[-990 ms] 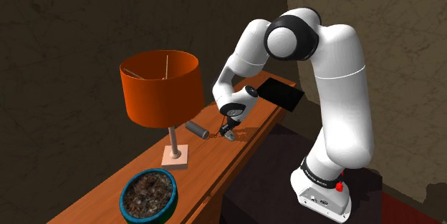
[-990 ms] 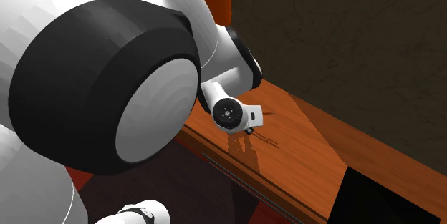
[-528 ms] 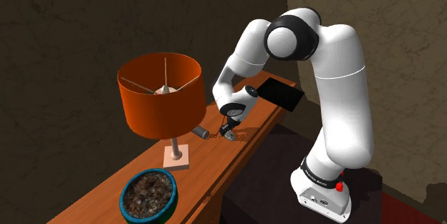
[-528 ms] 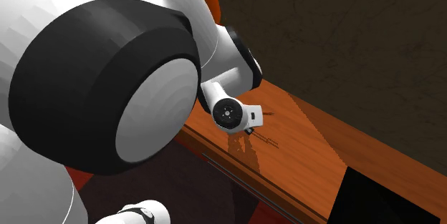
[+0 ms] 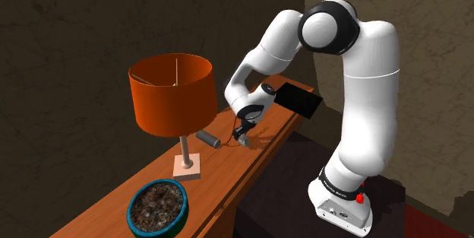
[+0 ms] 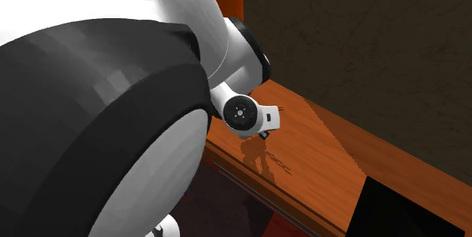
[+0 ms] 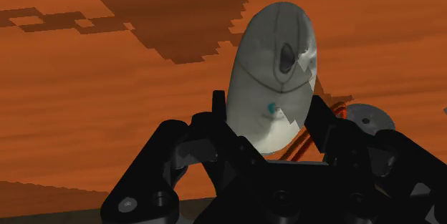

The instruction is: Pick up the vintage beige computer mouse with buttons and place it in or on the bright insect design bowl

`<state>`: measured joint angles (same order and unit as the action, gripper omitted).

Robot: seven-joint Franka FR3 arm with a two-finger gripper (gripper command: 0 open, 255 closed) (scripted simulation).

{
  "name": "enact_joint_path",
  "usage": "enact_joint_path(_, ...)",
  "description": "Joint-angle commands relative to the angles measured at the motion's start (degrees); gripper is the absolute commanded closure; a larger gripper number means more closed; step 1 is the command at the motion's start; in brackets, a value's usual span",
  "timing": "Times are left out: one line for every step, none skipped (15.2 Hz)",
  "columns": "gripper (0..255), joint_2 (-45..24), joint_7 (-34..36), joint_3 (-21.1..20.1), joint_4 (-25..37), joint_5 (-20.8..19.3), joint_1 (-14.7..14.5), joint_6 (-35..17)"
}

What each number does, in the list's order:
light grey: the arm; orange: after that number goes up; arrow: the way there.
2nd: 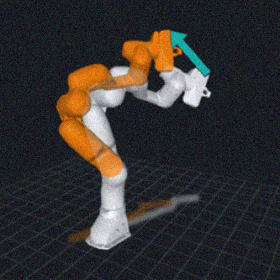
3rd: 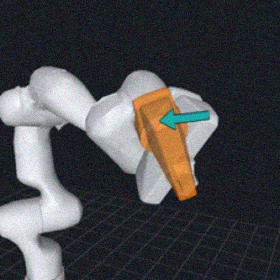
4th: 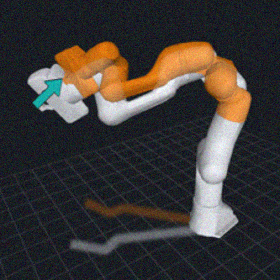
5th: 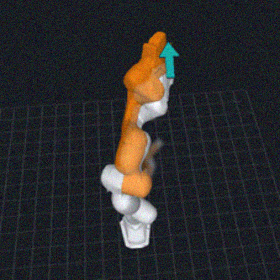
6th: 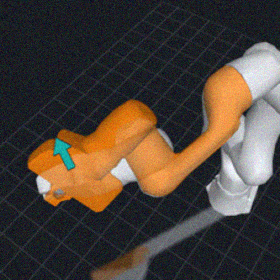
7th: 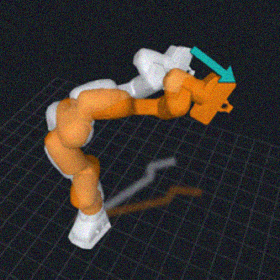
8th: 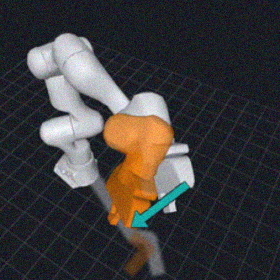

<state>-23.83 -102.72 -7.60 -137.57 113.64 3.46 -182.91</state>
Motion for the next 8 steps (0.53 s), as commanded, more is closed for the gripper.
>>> enact_joint_path(255,1.65,4.79,-4.83,-1.60,-5.34,4.55,-1.59)
enact_joint_path(255,2.47,8.52,-8.25,-2.72,-9.29,7.72,-2.56)
enact_joint_path(255,3.23,13.62,-12.53,-4.19,-14.67,11.75,-3.69)
enact_joint_path(255,4.12,22.41,-17.31,-6.62,-23.72,16.37,-4.78)
enact_joint_path(255,5.91,32.91,-16.89,-9.49,-33.85,16.15,-4.10)
enact_joint_path(255,7.61,40.71,-15.58,-11.61,-41.50,15.26,-3.27)
enact_joint_path(255,9.36,42.41,-9.27,-12.19,-42.28,8.95,-1.23)
enact_joint_path(255,10.81,46.08,-5.95,-13.23,-45.71,5.88,-0.13)
